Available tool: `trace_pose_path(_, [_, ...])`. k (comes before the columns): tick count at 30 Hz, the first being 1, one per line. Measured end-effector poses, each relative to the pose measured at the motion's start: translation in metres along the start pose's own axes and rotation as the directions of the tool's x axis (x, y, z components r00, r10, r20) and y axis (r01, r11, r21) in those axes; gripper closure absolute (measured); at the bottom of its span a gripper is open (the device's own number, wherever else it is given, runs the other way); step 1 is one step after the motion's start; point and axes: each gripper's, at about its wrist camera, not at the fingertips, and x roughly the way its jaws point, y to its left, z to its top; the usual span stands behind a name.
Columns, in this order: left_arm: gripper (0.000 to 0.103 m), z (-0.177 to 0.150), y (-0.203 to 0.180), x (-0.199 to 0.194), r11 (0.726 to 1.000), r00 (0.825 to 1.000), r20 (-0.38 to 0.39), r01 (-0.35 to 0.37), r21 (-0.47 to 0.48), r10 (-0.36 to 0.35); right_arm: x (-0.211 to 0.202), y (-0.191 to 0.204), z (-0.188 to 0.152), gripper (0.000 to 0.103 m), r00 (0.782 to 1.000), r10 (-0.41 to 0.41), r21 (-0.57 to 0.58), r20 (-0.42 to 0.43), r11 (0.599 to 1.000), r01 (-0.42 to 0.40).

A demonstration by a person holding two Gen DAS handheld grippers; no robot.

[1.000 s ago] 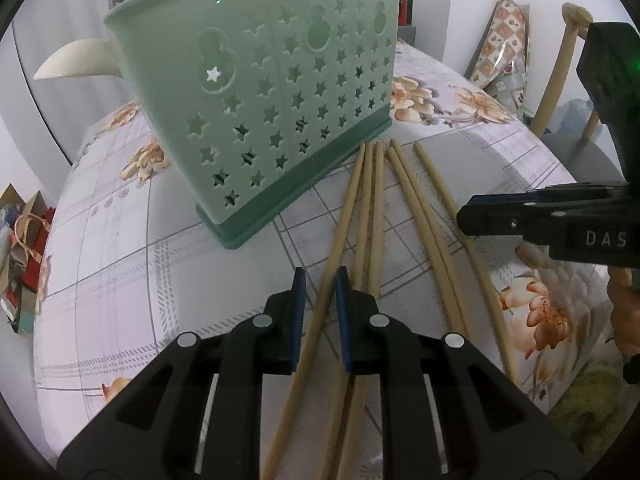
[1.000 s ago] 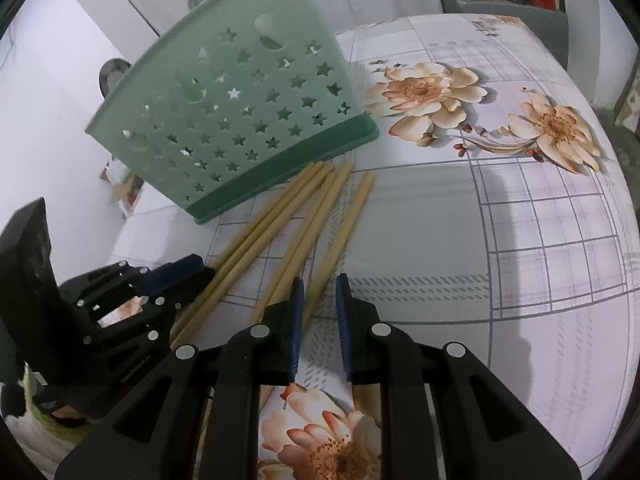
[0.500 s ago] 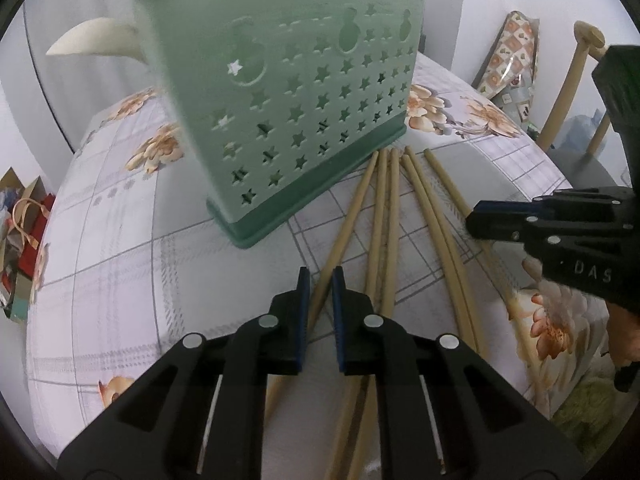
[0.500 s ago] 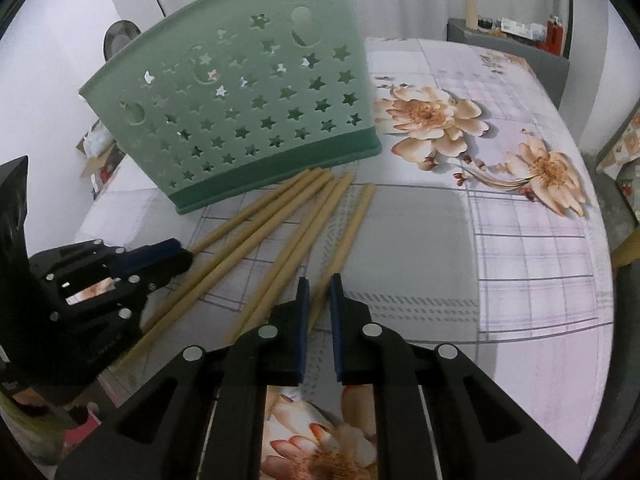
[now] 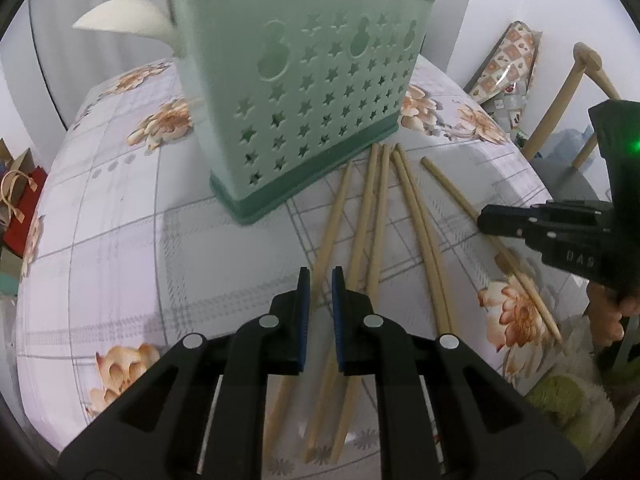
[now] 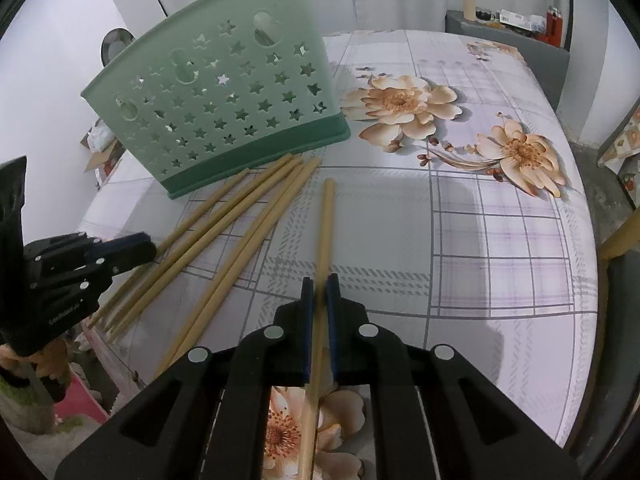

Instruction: Organize utensils

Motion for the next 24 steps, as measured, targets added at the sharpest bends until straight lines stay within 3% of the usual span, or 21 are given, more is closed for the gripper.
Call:
trace_pose_path(13, [0.093,0.032,-0.009,0.032,0.995,0.999,-0.037,-0.016,0.100,0.020,0.011,0.001,0.016,0.093,1.000,0.000,-0.008,0.010,1.000,0.000])
trace_pose_path(24, [0.093,0.057,-0.023,0.052,0.988,0.999,-0.025,-0.028,0.149,0.032,0.019,0.003,0.029,0.094,0.998,-0.022,-0.001,0.053,1.000,0.022])
